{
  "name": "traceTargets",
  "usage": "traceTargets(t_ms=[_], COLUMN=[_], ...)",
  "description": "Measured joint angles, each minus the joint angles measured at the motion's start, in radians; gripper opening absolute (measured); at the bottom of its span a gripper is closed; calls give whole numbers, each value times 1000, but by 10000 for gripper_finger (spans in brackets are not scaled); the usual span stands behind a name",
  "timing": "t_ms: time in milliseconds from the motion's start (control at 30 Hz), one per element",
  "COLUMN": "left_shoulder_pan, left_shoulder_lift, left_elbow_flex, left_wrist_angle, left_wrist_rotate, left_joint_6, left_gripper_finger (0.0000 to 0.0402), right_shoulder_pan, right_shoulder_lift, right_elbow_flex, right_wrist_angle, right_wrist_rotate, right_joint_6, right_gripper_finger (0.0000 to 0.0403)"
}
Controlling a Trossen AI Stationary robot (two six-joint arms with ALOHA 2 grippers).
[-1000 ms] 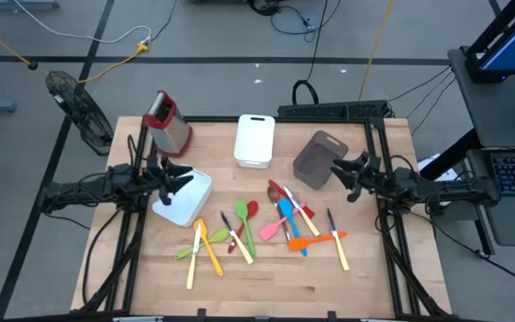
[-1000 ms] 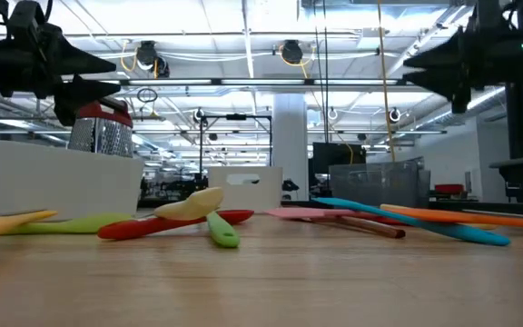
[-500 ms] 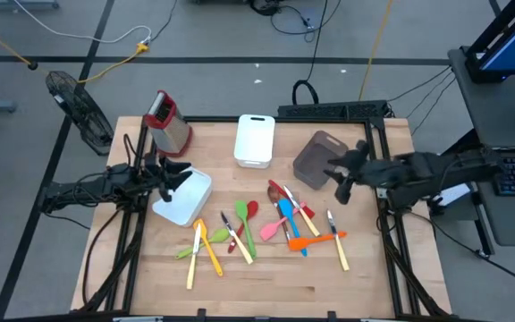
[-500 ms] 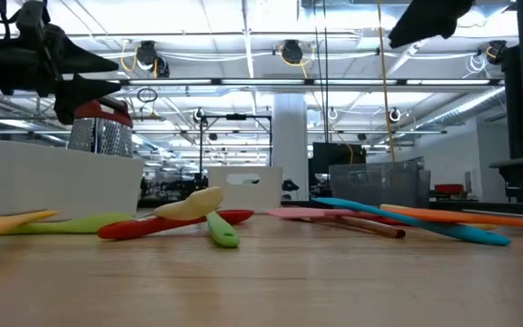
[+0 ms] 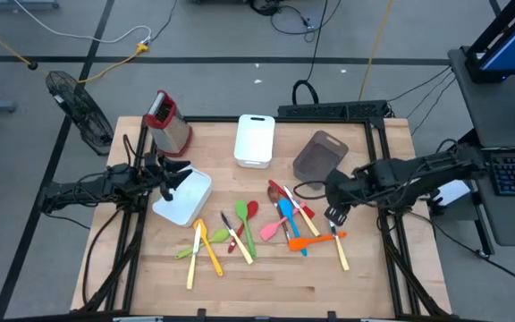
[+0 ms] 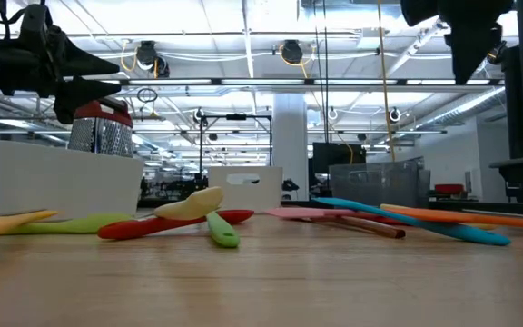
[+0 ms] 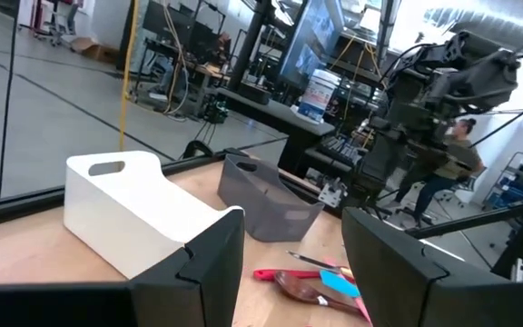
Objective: Pick & Place Kitchen Items
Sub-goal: Put the yellow table knife into the bottom white bin
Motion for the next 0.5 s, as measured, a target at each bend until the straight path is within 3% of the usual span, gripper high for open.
traceTargets(t_ms=[133,500], left_shoulder_pan=[0,0], left_shoulder_lift=[0,0], left_elbow_flex=[0,0], left_wrist_angle=[0,0], left_wrist_rotate=[0,-8], left_joint_6=[13,70], left_gripper_finger=[191,191], right_shoulder_pan=[36,124], right_shoulder_lift=[5,32], right_elbow_flex=[0,0], right_wrist_angle=[-22,-17], right_wrist_rotate=[-62,-63], right_joint_6=[96,219], right_gripper_finger=[157,251])
